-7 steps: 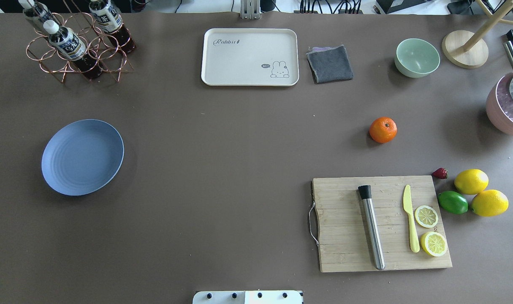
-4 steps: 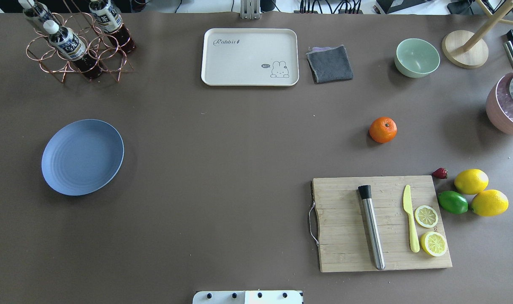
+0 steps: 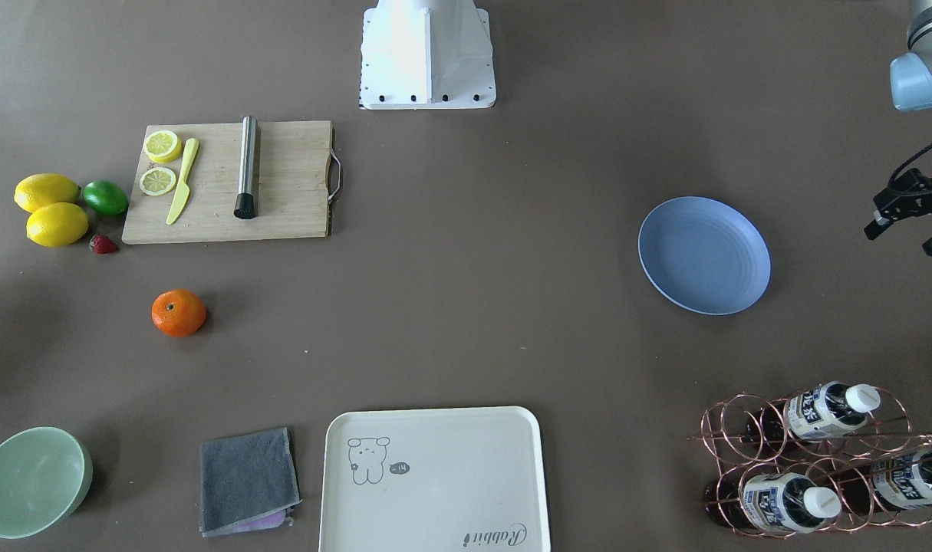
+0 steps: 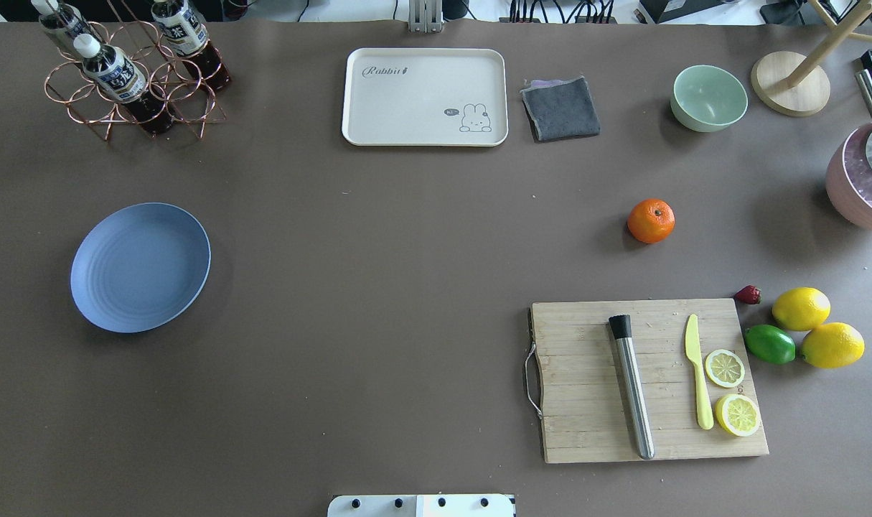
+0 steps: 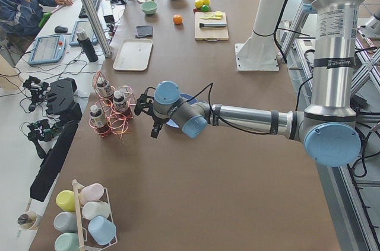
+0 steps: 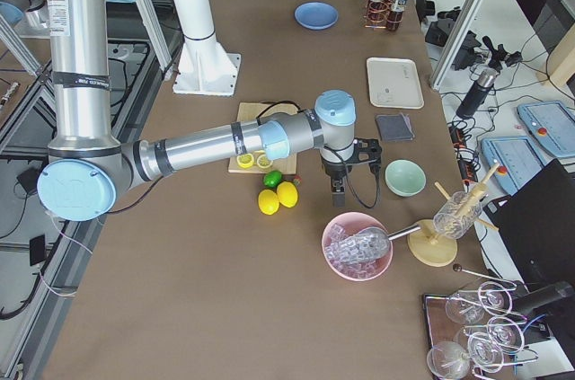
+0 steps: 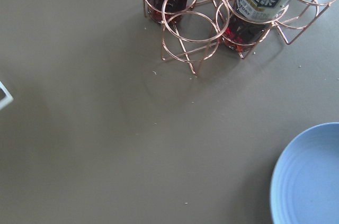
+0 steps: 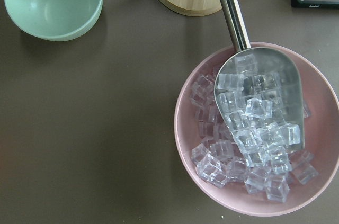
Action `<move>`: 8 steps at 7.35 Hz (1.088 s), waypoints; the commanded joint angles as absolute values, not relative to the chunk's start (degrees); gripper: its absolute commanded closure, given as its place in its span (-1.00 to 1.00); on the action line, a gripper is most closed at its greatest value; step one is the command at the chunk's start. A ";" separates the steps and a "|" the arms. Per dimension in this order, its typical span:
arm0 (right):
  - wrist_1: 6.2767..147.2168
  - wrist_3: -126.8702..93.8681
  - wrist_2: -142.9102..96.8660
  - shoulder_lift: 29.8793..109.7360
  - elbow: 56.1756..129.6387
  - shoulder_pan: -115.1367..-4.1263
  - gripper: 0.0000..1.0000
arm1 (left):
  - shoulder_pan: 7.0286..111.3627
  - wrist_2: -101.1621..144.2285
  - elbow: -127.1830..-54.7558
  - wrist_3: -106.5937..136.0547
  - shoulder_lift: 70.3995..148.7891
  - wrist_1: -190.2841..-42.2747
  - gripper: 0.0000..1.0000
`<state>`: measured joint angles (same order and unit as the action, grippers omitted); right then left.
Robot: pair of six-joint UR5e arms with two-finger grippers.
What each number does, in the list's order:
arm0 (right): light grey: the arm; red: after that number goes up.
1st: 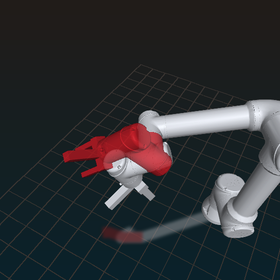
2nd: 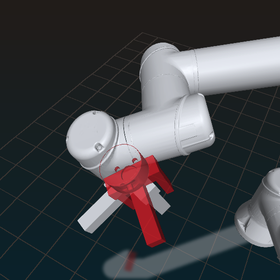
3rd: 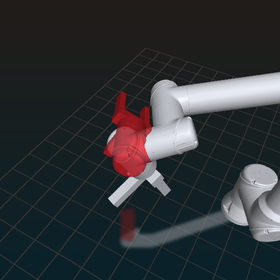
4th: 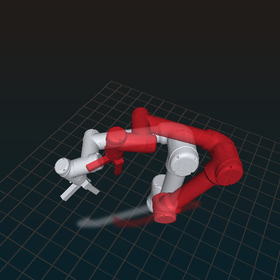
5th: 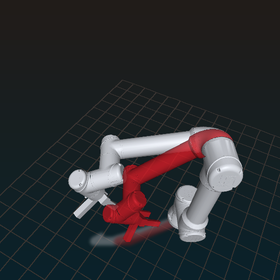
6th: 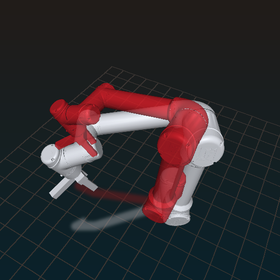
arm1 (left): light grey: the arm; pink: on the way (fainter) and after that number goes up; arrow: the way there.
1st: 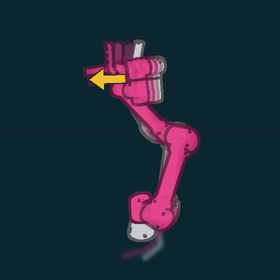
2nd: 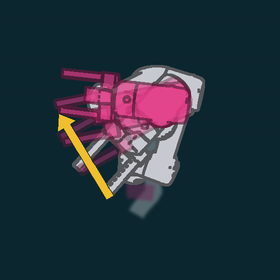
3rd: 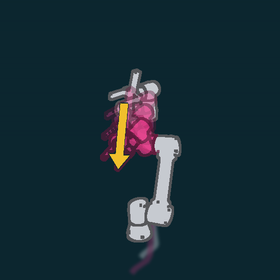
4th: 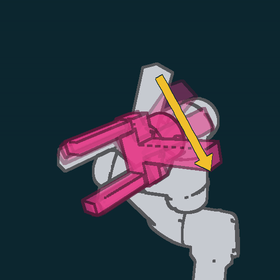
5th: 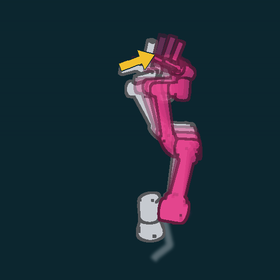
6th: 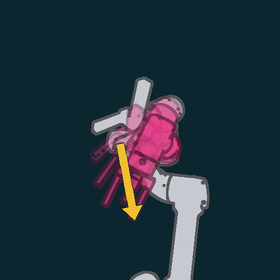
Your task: Pick orange to plate
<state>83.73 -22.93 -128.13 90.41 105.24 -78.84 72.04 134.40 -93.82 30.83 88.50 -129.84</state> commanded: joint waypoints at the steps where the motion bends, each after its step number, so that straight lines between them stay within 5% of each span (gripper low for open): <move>1: 77.46 -31.79 -127.27 90.53 105.29 -74.02 -1.00 | 63.23 129.40 -90.02 43.02 88.42 -139.18 -0.96; 4: 75.85 -31.73 -127.27 90.97 105.38 -73.57 -1.00 | 57.50 128.94 -82.81 48.51 88.33 -150.97 -0.90; 6: 75.50 -31.73 -127.27 90.97 105.38 -73.48 -1.00 | 52.94 125.62 -82.09 52.72 88.33 -154.84 -0.67; 7: 75.50 -31.82 -127.18 90.88 105.29 -73.48 -1.00 | 52.56 125.42 -82.18 54.47 88.33 -155.82 -0.34; 8: 75.50 -31.73 -127.26 90.88 105.38 -73.48 -1.00 | 52.56 125.51 -82.26 54.67 88.33 -155.83 0.36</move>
<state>75.52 -31.77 -127.23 90.91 105.34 -73.50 53.08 125.84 -82.26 53.68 88.34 -155.16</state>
